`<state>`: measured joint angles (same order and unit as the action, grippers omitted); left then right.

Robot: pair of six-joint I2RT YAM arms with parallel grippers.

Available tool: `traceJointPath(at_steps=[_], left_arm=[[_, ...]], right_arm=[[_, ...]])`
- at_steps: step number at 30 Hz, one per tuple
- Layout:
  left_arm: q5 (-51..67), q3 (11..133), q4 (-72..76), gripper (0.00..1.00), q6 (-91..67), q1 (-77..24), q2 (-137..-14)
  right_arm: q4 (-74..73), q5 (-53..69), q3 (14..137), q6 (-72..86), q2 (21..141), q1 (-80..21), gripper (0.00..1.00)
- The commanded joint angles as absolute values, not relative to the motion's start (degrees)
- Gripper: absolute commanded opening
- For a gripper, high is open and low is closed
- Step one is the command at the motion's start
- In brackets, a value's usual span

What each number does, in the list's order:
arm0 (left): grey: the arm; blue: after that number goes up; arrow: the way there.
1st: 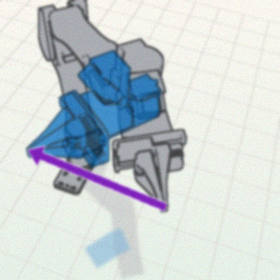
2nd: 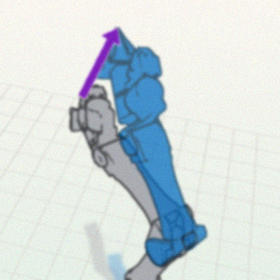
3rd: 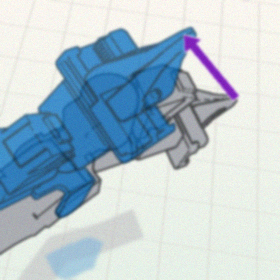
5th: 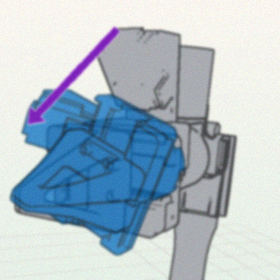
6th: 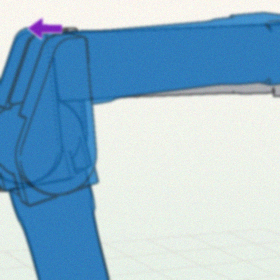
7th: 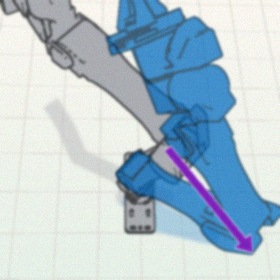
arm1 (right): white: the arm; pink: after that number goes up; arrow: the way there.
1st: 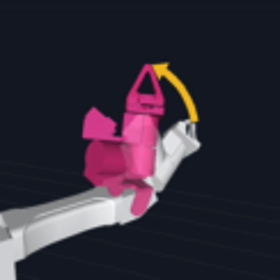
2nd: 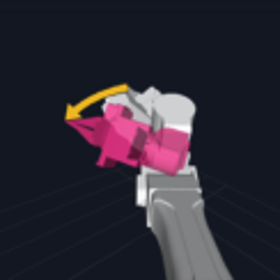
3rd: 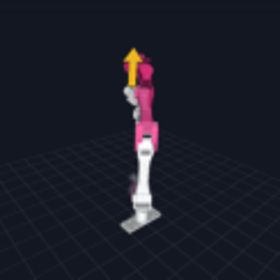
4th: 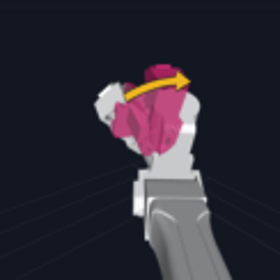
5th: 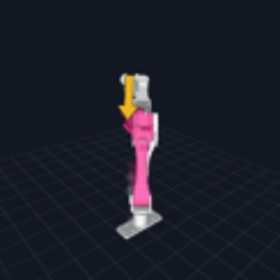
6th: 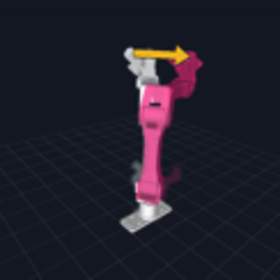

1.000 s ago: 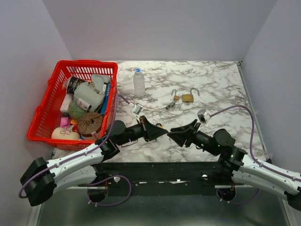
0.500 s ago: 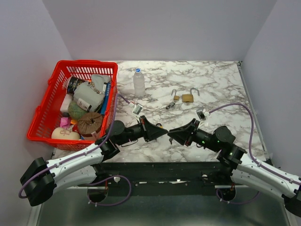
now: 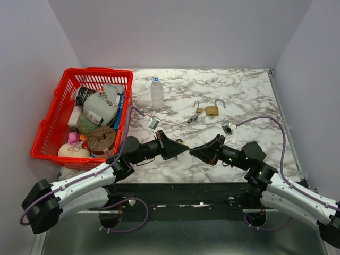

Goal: Unlock with the key

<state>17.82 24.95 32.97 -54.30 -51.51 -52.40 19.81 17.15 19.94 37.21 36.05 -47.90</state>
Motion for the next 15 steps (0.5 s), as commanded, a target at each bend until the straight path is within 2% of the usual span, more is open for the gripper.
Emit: traceJointPath(at_steps=[1,3,4,7,12,13,14,15], left_arm=[[17.5,24.5,33.6,0.00,-53.0,-51.5,-51.2],[17.8,24.6,33.5,0.00,-53.0,-51.5,-51.2],[17.9,24.6,33.6,0.00,-53.0,-51.5,-51.4],[17.9,24.7,33.6,0.00,-53.1,-51.5,-51.6],[18.0,26.1,30.4,0.00,-51.7,-51.5,-52.1],[17.8,26.8,28.9,0.07,-50.2,-51.5,-52.4],[17.6,27.5,27.3,0.17,-49.3,-51.5,-52.6],[16.8,29.2,23.7,0.41,-48.3,-51.5,-52.6]], right_arm=[[22.1,19.9,18.7,38.5,35.9,-47.1,0.23],[22.4,20.0,18.7,38.6,35.9,-47.1,0.18],[22.7,20.0,18.7,38.8,36.0,-46.9,0.10],[23.0,20.0,18.6,38.6,36.0,-47.0,0.01],[23.4,19.6,18.0,37.9,35.4,-46.8,0.01],[23.3,18.9,17.8,37.8,35.1,-46.8,0.01],[23.3,18.2,17.2,37.8,35.0,-46.8,0.01],[23.3,17.4,16.8,37.9,34.9,-46.6,0.01]])
